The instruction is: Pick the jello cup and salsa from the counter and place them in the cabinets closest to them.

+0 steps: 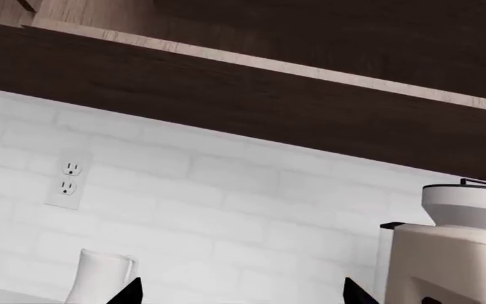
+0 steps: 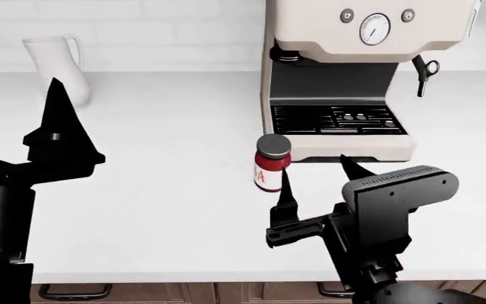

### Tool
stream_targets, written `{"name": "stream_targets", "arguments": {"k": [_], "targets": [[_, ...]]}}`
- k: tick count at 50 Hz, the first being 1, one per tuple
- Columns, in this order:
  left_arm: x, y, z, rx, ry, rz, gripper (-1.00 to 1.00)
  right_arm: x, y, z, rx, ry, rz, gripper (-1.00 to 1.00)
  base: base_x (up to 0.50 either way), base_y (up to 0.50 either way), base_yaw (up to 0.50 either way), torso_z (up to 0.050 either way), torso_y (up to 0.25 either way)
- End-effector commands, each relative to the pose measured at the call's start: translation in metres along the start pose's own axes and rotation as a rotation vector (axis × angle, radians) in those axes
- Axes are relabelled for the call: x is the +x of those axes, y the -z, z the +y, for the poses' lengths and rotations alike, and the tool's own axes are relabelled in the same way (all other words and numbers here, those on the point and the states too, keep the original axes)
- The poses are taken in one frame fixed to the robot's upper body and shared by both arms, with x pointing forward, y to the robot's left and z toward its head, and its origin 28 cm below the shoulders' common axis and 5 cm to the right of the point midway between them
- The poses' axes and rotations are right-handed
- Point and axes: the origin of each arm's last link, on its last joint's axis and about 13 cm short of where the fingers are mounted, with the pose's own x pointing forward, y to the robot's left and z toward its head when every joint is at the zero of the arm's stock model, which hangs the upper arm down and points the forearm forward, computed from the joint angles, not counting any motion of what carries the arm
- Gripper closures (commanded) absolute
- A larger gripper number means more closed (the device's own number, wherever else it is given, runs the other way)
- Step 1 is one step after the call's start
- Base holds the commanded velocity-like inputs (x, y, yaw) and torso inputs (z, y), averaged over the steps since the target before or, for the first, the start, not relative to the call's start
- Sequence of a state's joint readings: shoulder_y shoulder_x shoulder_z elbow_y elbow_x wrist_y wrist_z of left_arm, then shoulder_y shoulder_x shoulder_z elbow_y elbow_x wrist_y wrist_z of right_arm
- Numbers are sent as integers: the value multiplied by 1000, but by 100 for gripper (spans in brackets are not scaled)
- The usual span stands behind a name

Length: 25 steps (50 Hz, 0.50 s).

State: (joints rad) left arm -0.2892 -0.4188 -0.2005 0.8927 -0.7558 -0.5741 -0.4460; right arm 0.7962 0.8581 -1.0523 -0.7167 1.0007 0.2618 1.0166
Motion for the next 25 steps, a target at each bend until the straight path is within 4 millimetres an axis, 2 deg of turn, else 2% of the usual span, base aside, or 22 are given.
{"name": "stream_targets", "arguments": {"k": [1,10,25], "targets": [[1,2,-1,3,3,8,-100,10,10,4,13,-65,90,-100,0,0,0,0,0],[1,4,-2,8,9,10,-100,26,17,1,45,-71,134,-100,0,0,0,0,0],[-1,2,-4,9,18,7,-100,43,17,-2,69,-68,161,-100,0,0,0,0,0]]}}
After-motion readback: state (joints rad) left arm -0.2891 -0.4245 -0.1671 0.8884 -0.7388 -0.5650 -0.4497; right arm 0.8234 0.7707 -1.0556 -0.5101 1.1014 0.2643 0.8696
